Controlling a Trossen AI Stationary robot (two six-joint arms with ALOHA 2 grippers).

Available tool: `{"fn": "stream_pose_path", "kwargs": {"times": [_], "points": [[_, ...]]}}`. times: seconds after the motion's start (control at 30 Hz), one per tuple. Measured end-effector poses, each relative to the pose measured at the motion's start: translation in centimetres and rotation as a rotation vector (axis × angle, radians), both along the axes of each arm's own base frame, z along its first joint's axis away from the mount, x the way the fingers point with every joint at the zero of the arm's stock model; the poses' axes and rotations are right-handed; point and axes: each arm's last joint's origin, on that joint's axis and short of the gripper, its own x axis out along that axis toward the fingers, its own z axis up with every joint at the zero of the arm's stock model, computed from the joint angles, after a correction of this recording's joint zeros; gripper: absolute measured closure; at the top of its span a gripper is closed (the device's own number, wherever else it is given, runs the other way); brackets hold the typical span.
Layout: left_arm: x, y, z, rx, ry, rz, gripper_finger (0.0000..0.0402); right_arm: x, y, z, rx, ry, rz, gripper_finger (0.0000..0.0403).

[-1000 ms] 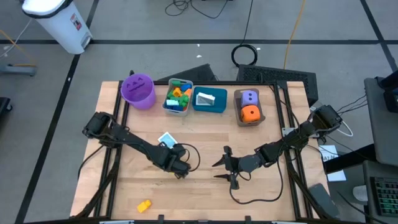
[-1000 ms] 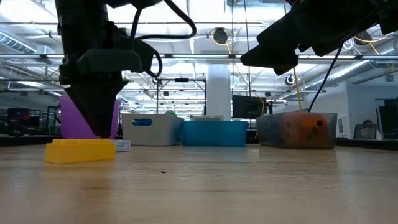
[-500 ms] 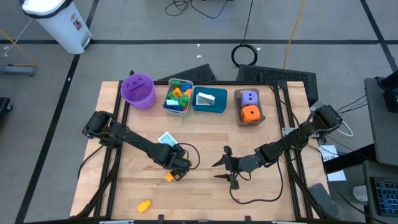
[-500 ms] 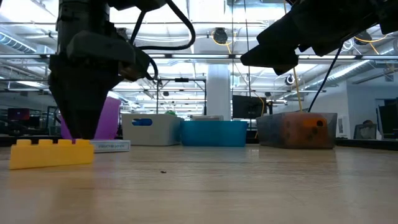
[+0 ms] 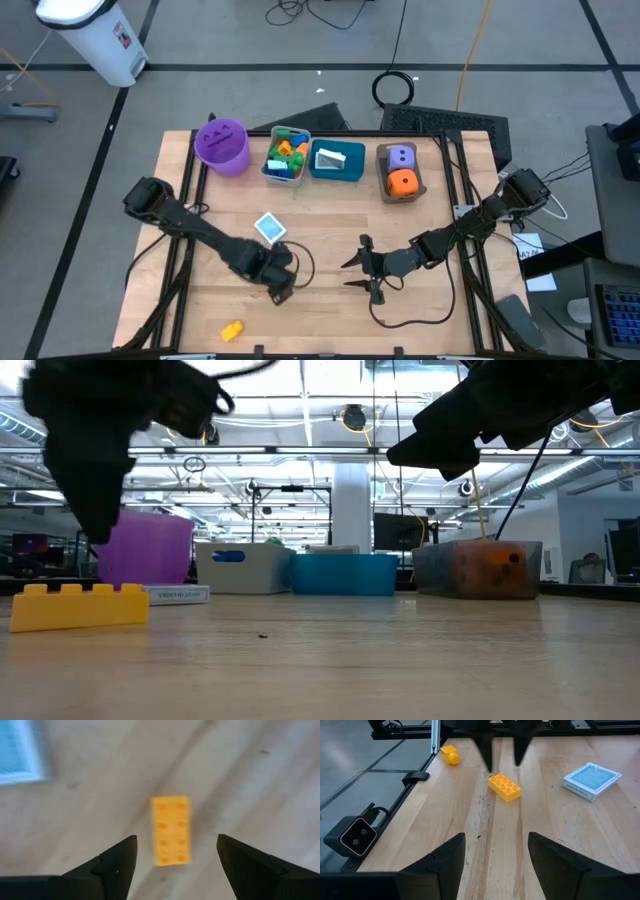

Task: Pick & Place Toys
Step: Put the yellow game piece into the gray bin

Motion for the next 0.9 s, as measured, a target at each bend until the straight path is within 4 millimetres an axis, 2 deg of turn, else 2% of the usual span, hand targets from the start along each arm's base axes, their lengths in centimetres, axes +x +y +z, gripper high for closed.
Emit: {"fn": "stream_pose_path", "kwargs": {"times": [0.1,0.2,0.37,0.73,0.9], "points": [[-0.2,-1.7,0.0,0.001,-0.071,-0.014,0.0119,0.0,0.0,0.0,0.000,0.000,0.000,0.0195],[-0.3,-2.5,-0.2,0.025,-0.109,-0.009,0.0119,0.0,0.0,0.0,0.000,0.000,0.000,0.0195],[-0.8,-2.3,-0.4,0.111,-0.086,0.037,0.0119,0.0,0.0,0.0,0.016,0.003,-0.007,0.0195],[-0.7,-2.2,-0.5,0.139,-0.106,0.045,0.0119,0.0,0.0,0.0,0.017,0.004,-0.007,0.0195],[-0.4,-2.4,-1.7,0.160,-0.076,0.037,0.0119,0.0,0.0,0.0,0.017,0.004,-0.007,0.0195]]}}
